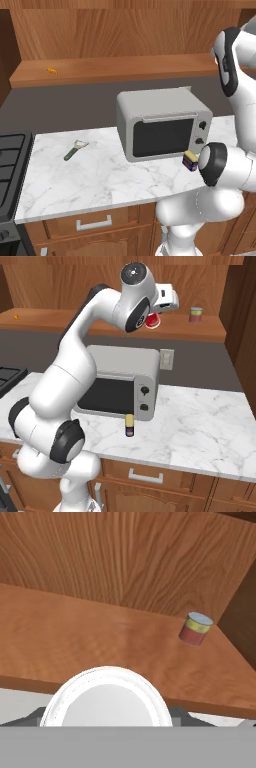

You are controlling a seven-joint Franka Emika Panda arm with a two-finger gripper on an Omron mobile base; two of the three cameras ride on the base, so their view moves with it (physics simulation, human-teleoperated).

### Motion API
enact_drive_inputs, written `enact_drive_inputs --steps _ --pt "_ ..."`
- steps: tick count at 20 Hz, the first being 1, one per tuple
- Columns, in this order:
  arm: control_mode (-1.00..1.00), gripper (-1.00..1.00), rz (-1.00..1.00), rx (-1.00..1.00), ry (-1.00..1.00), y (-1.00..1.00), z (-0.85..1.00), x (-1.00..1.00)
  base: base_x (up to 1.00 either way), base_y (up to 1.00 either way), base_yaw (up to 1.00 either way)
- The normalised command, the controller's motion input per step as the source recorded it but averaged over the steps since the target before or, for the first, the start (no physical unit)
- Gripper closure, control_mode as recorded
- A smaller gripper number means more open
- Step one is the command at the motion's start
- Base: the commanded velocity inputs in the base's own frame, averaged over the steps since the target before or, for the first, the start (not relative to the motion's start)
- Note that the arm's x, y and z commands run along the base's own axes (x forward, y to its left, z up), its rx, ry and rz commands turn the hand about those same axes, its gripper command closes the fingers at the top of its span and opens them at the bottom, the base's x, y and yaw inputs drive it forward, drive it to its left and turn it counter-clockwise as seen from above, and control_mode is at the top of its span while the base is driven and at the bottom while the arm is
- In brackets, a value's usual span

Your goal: Pick the cans from the counter and place them in their designated side in the cabinet.

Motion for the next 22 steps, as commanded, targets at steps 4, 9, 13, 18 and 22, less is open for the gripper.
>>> enact_drive_inputs --steps 4,9,13,18,22 --pt "-1.00 1.00 0.00 0.00 0.02 -0.07 0.00 0.12 0.00 0.00 0.00" --pt "-1.00 1.00 0.00 0.00 0.02 -0.05 0.00 0.12 0.00 0.00 0.00" --pt "-1.00 1.00 0.00 0.00 0.02 -0.06 0.00 0.11 0.00 0.00 0.00" --pt "-1.00 1.00 0.00 0.00 0.03 -0.03 -0.01 0.11 0.00 0.00 0.00" --pt "-1.00 1.00 0.00 0.00 0.03 -0.01 -0.02 0.10 0.00 0.00 0.00"
